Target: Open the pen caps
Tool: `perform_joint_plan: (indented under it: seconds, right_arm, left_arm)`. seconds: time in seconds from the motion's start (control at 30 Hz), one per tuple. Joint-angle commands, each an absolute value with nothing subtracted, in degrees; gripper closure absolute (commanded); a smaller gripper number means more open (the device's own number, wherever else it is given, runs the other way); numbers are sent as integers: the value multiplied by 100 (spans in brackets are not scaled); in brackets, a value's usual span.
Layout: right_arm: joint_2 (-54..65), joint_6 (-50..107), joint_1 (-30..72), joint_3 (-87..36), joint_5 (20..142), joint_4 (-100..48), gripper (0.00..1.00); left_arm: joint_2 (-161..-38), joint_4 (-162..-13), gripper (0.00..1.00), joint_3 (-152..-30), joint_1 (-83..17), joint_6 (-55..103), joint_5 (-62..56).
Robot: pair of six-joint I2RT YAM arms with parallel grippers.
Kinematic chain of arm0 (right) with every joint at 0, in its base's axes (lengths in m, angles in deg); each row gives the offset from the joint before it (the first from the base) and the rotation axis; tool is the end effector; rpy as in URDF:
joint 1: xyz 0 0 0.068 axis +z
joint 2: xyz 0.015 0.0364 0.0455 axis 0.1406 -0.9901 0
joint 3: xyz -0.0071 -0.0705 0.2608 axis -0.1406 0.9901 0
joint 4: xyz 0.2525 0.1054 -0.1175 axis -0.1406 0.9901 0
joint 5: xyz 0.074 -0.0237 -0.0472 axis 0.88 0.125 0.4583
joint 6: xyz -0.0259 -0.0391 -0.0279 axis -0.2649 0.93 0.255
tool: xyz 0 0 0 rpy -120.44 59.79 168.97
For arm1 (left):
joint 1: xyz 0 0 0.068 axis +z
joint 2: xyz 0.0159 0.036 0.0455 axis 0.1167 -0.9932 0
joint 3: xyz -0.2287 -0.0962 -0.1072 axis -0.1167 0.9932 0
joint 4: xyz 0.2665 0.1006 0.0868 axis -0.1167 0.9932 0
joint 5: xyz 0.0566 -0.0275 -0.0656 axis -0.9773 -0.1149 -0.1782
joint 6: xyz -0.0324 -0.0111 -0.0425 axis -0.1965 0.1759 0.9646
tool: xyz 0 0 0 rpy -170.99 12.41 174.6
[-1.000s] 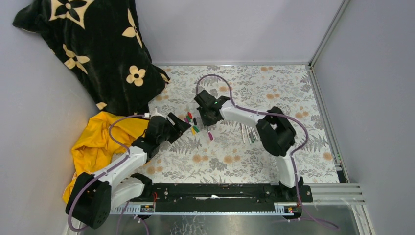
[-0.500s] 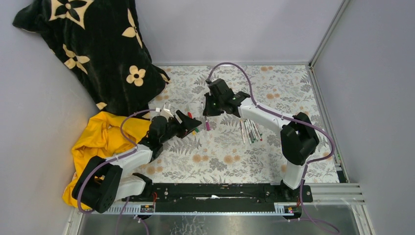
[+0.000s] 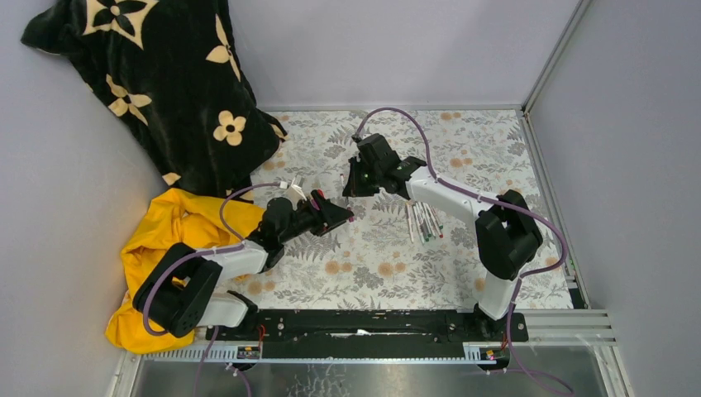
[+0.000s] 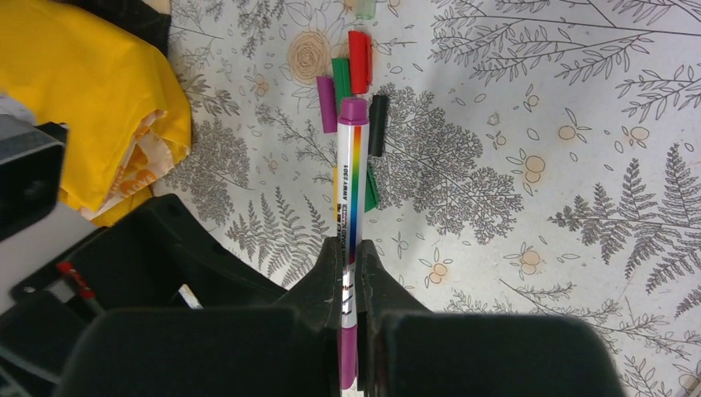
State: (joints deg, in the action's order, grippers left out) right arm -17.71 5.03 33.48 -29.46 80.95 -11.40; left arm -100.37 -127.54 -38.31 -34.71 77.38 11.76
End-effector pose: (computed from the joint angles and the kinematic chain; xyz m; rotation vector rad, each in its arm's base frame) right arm 0.3344 0.3032 0.2358 -0.3141 2.3653 0.7854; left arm 0.2298 -0.1386 0.1372 -0.3473 2.0521 -1.4516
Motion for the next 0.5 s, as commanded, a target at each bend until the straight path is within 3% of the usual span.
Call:
perform_joint_plan:
  seconds: [0.0,0.47]
  right_arm:
    - [-1418,390,3289,-2874,8341,-1458,100]
    - [-1197,308,3270,-2614,8431,-1589,100]
  left_arm:
    - [-10212,-13338,38,-4003,-3591,7798,1322]
    - [-10466,-13497,45,-4154,-3714,7815,1240]
